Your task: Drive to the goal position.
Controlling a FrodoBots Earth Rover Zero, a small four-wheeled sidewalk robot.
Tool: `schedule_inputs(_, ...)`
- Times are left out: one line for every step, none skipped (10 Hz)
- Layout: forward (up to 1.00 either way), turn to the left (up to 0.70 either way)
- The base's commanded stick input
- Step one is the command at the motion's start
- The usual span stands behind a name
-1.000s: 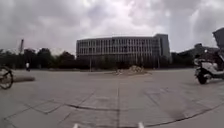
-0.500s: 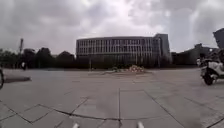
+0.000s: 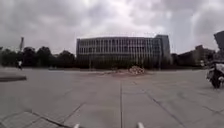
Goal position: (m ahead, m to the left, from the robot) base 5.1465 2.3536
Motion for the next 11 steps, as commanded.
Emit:
schedule_inputs(0.6,0.0)
schedule_inputs(0.6,0.0)
schedule_inputs(0.6,0.0)
schedule_inputs(0.6,0.0)
schedule_inputs(0.6,0.0)
schedule_inputs(0.6,0.0)
schedule_inputs(0.6,0.03)
schedule_inputs(0.6,0.06)
schedule_inputs(0.6,0.12)
schedule_inputs(0.6,0.15)
schedule_inputs(0.6,0.14)
